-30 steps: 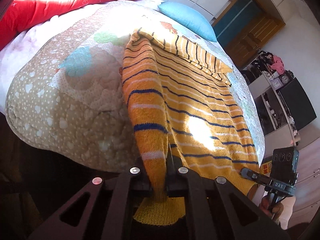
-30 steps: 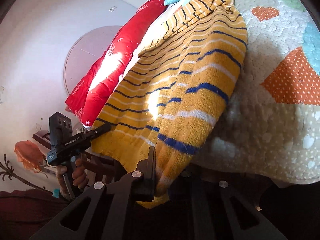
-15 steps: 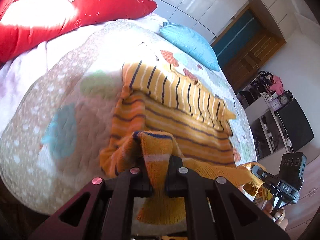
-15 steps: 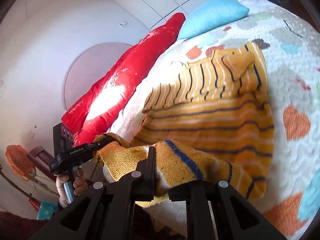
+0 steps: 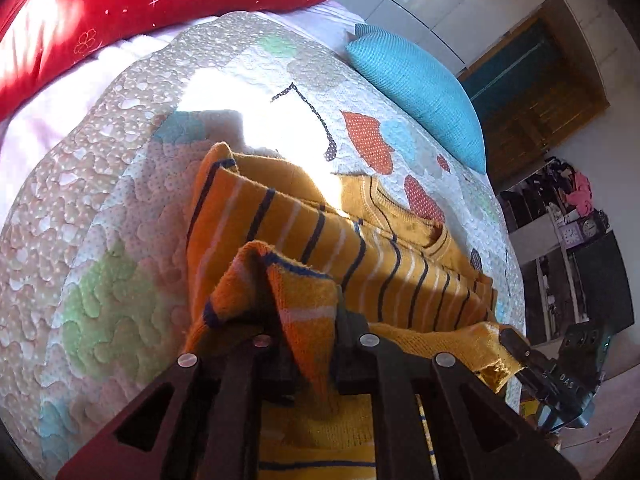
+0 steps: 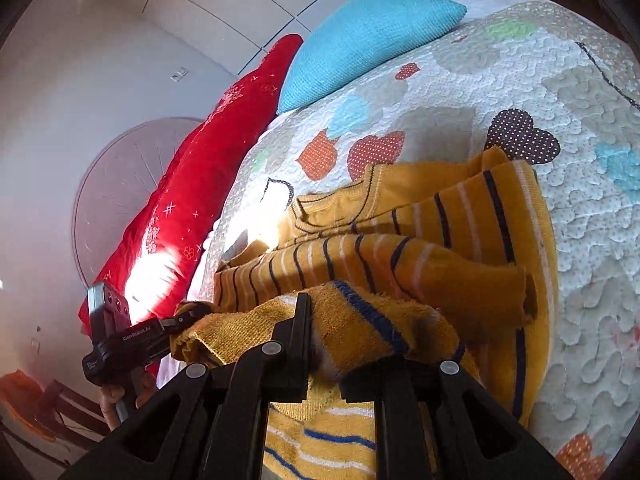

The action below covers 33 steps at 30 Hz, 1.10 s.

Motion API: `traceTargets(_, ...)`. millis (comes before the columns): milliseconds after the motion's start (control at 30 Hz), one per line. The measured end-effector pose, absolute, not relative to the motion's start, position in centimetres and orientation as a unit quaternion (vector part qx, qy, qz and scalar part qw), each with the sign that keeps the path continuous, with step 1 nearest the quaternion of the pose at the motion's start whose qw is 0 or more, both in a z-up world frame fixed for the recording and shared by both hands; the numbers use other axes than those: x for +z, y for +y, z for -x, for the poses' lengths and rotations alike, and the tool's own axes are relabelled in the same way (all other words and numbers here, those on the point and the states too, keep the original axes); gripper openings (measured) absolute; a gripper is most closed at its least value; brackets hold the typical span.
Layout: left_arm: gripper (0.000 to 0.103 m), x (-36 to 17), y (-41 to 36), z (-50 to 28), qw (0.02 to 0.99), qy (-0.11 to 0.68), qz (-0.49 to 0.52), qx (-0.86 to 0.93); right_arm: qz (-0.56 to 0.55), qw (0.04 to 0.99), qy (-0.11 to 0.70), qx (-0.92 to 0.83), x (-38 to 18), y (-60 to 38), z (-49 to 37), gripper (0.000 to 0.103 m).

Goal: Fold small clothes

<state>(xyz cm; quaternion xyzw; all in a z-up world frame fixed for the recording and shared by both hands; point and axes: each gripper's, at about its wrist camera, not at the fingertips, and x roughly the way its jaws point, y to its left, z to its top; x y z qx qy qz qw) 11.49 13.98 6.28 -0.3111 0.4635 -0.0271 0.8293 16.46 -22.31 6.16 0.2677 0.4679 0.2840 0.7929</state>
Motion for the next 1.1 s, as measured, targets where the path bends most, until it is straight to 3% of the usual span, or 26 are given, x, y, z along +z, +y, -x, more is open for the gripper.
traceTargets(100,0.026,5.3,16.0,-13.2,0.8,0.459,0.384,-0.05,-0.318,0.769,0.481,0.276,4.4,-22.8,-19.2,0.023)
traceTargets(167,0.041,4.6,17.2,-13.9,0.784,0.445,0.43,-0.058,-0.362,0.751,0.481,0.271,3.3,-23.4,-20.7,0.041)
traceTargets(200,0.047,4.4,17.6,-14.1,0.78,0.437,0.445,-0.059,-0.382,0.744,0.478,0.269,2.9,-23.7,-21.3,0.044)
traceTargets(267,0.051,4.3,18.4,-14.4,0.773,0.423,0.467,-0.071,-0.428,0.721,0.467,0.28,2.3,-24.2,-22.1,0.055)
traceTargets(333,0.059,4.4,19.1,-14.4,0.77,0.409,0.484,-0.078,-0.456,0.711,0.457,0.279,2.1,-24.6,-22.8,0.057)
traceTargets(500,0.061,5.3,19.6,-13.9,0.786,0.421,0.449,-0.058,-0.424,0.739,0.454,0.261,3.8,-24.7,-23.8,0.063)
traceTargets(633,0.062,6.3,19.5,-12.5,0.809,0.431,0.399,-0.034,-0.385,0.787,0.432,0.213,6.2,-26.9,-23.6,0.078)
traceTargets(900,0.066,7.6,19.1,-8.3,0.828,0.44,0.348,-0.007,-0.263,0.825,0.424,0.267,10.1,-25.7,-16.5,0.076)
traceTargets(1100,0.068,5.9,15.6,-5.2,0.848,0.472,0.241,0.017,-0.113,0.815,0.481,0.302,6.3,-20.2,-12.6,0.073)
